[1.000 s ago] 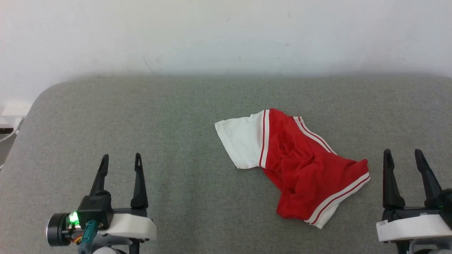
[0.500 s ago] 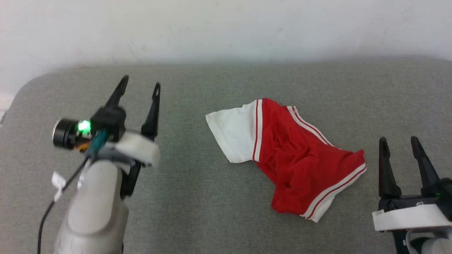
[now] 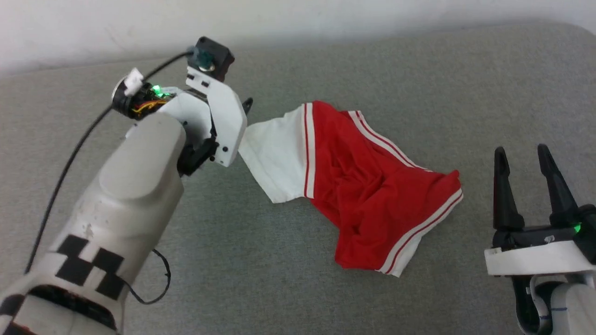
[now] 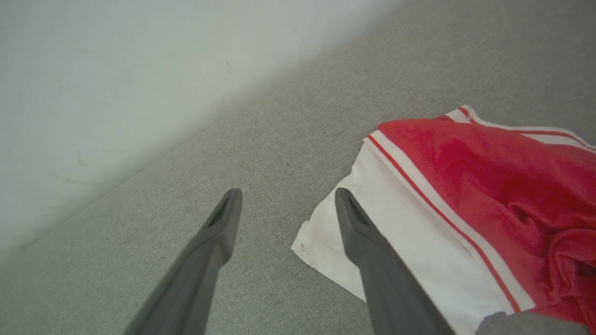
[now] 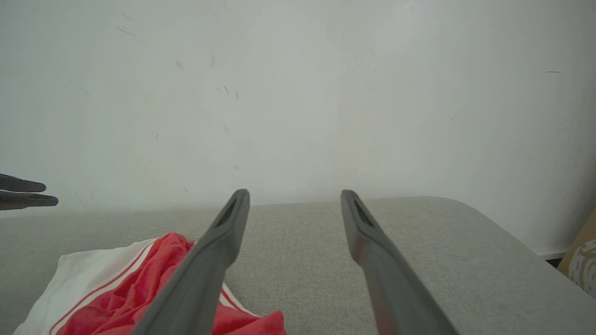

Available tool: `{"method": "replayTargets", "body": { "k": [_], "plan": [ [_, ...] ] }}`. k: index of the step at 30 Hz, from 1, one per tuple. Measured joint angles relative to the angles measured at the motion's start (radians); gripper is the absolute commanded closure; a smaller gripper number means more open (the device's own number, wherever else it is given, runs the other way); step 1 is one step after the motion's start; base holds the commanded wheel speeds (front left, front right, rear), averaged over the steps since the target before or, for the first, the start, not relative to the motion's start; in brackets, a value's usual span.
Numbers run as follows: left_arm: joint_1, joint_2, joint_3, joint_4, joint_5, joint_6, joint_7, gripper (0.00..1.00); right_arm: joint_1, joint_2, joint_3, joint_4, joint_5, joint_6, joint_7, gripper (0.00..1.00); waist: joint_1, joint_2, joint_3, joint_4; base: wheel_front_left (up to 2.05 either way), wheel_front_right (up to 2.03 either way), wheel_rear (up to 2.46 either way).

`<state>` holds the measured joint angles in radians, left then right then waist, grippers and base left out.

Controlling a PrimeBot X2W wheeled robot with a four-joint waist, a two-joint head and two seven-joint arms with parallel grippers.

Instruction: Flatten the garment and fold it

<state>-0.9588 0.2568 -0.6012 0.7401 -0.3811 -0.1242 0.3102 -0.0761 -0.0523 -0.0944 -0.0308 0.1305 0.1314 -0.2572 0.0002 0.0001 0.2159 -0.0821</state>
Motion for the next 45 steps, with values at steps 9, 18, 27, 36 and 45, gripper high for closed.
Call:
{"method": "replayTargets", "body": {
  "k": [9,18,27,36,45],
  "plan": [
    [-0.151,0.169,-0.308,-0.068,-0.364,0.000,0.412,0.00,-0.065,0.000,0.009,-0.005,0.031,0.000,0.000,0.00,0.0000,0.0000,0.102,-0.074,0.00,0.00,0.00],
    [-0.226,0.246,-0.516,-0.113,-0.479,0.000,0.553,0.00,-0.084,0.000,0.017,-0.002,0.046,0.000,0.000,0.00,-0.0003,0.0000,0.178,-0.142,0.00,0.00,0.00],
    [-0.248,0.283,-0.625,-0.148,-0.573,0.000,0.444,1.00,-0.082,-0.001,0.006,0.008,0.044,0.000,0.000,0.00,-0.0002,0.0000,0.163,-0.148,0.00,0.00,0.00],
    [-0.186,0.414,-0.600,-0.214,-0.677,0.000,0.212,1.00,-0.041,0.000,-0.012,0.010,0.020,0.000,0.000,0.00,-0.0002,0.0000,0.102,-0.067,0.00,0.00,0.00],
    [-0.019,0.552,-0.581,-0.084,-0.766,0.044,0.202,1.00,-0.034,0.000,-0.009,0.010,-0.002,0.000,0.000,0.00,-0.0003,0.0000,0.051,0.024,0.00,0.00,0.00]
  ]
}}
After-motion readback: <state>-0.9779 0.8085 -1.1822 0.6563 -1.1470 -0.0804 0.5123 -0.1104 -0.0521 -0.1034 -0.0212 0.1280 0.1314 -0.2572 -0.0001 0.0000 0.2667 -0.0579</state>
